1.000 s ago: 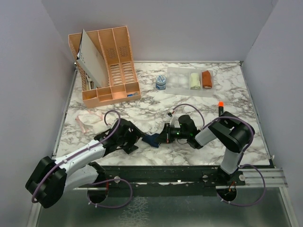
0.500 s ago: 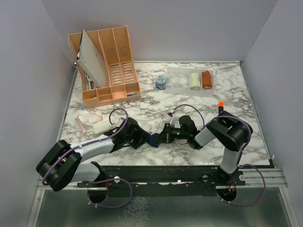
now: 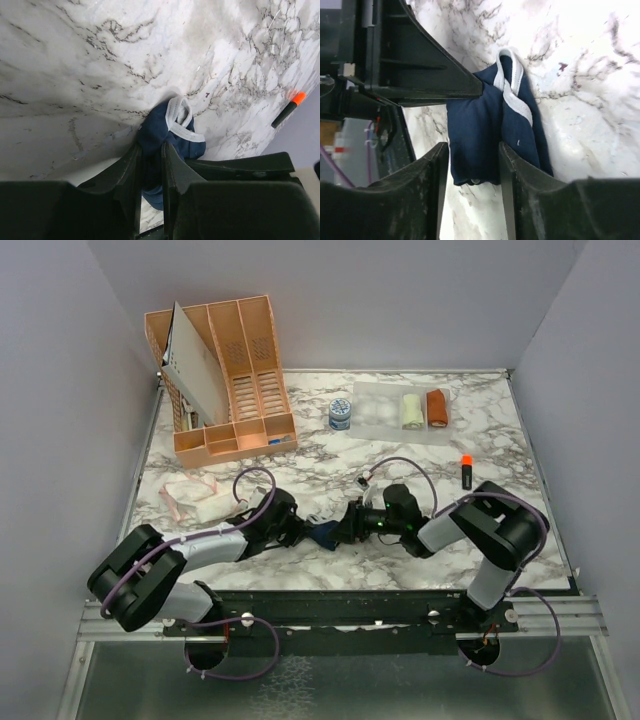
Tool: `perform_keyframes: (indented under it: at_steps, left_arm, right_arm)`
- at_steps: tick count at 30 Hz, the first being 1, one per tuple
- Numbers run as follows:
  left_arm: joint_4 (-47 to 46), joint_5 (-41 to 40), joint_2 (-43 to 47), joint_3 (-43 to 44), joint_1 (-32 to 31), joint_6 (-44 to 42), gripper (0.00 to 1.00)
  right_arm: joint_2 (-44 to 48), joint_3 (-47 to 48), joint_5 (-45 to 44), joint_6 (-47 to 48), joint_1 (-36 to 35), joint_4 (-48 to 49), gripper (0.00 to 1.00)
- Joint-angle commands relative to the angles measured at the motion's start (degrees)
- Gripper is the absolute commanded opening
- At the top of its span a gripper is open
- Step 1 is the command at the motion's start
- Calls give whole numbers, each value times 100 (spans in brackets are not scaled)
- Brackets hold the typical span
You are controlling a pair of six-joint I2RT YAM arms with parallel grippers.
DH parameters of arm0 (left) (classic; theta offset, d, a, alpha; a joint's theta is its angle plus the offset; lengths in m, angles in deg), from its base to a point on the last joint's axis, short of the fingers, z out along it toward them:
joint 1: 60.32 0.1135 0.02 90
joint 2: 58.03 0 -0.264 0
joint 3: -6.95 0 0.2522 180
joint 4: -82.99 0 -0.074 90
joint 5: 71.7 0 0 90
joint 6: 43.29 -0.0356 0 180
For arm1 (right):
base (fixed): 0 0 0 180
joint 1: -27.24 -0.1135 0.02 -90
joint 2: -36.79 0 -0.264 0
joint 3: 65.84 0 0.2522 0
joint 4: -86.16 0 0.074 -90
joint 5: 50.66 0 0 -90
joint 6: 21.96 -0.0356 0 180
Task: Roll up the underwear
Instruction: Roll the underwear to the center of the board.
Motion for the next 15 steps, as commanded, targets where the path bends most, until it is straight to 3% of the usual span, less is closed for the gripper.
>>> perform_keyframes:
  at_steps: [1,4,7,10,15]
  left_arm:
    - [516,-361,-172,56,-29,-226,19]
    - [755,-445,-104,132,-32,-204,19]
    - [881,-472,-38,179,-36,-124,20]
    - [991,-458,-43,248,-33,-45,20]
    - [1098,-409,-85,265,-37,98,20]
  right_arm:
    - [879,-299,-567,1748,13,-704,57]
    - [1728,-713,-1538,2891,-243,-563,66]
    - [2148,-810,-2430,4426,-991,-594,64]
    - [2001,-758,-3453,5796,-1894,-440,63]
    - [1212,-550,-3879,6890,-2494,157,61]
